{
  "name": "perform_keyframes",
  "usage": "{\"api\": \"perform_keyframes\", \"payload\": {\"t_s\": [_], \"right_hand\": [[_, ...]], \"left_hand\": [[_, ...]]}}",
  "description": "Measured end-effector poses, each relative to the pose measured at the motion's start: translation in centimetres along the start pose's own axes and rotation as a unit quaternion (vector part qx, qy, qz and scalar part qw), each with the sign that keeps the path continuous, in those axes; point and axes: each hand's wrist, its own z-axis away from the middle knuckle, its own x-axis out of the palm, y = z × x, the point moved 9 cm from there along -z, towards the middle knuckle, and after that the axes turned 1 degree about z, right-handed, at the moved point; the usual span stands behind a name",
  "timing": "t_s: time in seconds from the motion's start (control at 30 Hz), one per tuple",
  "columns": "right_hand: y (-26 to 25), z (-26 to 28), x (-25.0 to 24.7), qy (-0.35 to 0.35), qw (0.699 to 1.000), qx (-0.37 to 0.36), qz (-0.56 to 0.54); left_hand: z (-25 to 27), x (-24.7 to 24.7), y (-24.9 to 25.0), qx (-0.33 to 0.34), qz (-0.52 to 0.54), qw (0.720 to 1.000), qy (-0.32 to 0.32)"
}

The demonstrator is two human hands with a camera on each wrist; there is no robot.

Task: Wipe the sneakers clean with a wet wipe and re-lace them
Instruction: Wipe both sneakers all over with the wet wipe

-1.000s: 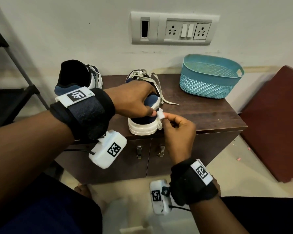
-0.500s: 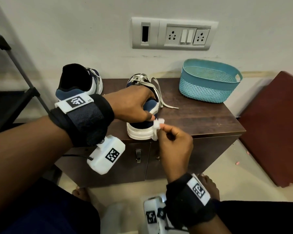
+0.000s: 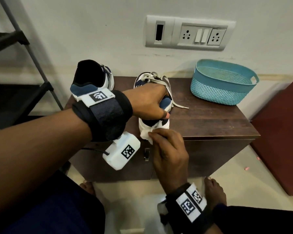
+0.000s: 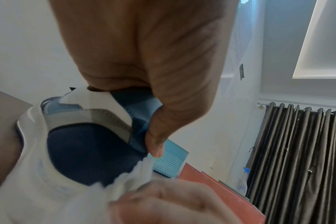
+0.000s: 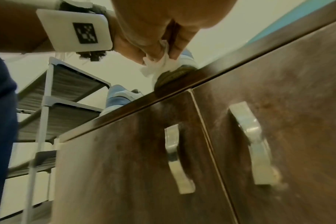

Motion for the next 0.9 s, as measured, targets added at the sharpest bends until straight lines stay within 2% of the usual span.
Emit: {"api": "perform_keyframes", "payload": {"t_s": [0.03,0.13,0.17,0.3,0.43,0.57,0.63,0.73,0.8,0.9], "right_hand": [[0.9,-0.3,-0.3,0.008,1.0,-0.001,0.011],[3.7,-1.5,-2.1,0.087,0.993,0.084,0.0],[3.5,-1.5,-2.0,0.091,0.992,0.089,-0.004],[0.7,-1.0,-0.5,0.014,1.0,-0.017,0.002],[2.6,-1.9,-1.7,0.076,0.996,0.044,0.003],[0.0,-1.2,0.0,-0.004,0.999,-0.041,0.018],[2.2,-1.9,-1.0,0.027,1.0,0.011,0.007],[6.8,-2.1,-3.8,0.113,0.98,0.162,-0.033],[7.9,-1.9,-5.0,0.136,0.972,0.186,-0.047],[7.8,-1.4,-5.8,0.131,0.974,0.173,-0.069]], "left_hand": [[0.0,0.0,0.2,0.005,-0.001,1.0,0.002],[-0.1,-0.1,0.4,0.008,-0.008,1.0,0.009],[-0.2,-0.2,0.3,0.008,-0.009,1.0,0.011],[-0.2,-0.1,0.2,0.0,-0.009,1.0,0.008],[-0.2,-0.1,0.4,-0.003,-0.018,1.0,0.011],[-0.3,0.1,0.4,-0.003,-0.002,1.0,0.007],[-0.4,0.0,0.4,-0.006,-0.014,1.0,0.014],[-0.3,-0.3,0.4,-0.009,-0.012,1.0,0.013],[-0.1,-1.2,0.3,0.01,0.003,1.0,0.011],[0.9,-3.8,-0.2,0.039,0.068,0.996,0.03]]}}
